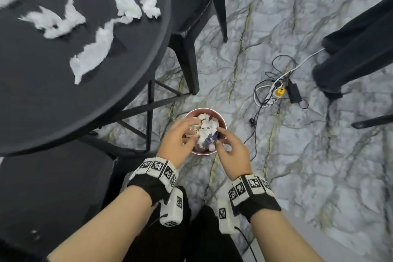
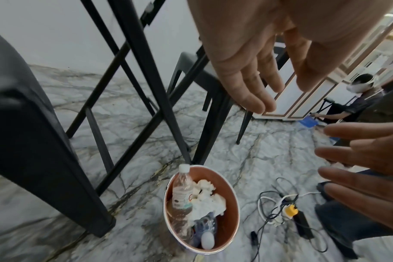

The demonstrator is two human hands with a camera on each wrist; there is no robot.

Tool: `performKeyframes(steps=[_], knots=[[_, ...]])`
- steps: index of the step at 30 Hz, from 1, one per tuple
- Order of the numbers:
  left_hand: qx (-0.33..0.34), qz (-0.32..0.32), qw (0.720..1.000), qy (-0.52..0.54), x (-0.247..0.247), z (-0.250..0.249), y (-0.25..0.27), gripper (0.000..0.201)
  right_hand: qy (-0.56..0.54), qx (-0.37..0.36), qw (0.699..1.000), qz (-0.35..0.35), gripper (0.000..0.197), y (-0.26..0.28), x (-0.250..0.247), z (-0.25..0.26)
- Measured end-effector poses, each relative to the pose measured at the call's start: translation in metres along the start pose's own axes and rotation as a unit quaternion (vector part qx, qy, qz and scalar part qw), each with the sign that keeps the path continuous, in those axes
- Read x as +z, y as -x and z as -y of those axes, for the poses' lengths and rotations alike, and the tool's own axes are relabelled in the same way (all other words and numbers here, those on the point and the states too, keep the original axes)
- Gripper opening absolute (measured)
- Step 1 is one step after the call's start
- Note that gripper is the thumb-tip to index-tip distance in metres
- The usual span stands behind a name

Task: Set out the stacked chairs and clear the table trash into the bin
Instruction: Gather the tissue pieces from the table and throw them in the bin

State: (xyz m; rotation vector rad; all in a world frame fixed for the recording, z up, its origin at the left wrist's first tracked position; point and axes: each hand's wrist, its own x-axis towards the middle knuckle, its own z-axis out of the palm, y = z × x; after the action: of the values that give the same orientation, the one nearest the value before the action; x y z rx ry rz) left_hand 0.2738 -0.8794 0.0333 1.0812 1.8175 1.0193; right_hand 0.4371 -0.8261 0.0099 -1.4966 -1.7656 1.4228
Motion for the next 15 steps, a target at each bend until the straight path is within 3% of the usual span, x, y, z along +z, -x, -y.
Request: performKeyframes(steps=[7,15], knots=[[0.029,-0.052,0.998,-0.026,-0.079,-0.104,0.053,0.031,-0.006,-0.06,0.997,0.047,0.035,0.048,-0.037,0.128],[0.014,-0.17,0.983,-0.07,-0.167,-0.133,0.088,0.034,0.063,-0.176,0.977,0.102,0.035,0.054,-0.028,0.218]])
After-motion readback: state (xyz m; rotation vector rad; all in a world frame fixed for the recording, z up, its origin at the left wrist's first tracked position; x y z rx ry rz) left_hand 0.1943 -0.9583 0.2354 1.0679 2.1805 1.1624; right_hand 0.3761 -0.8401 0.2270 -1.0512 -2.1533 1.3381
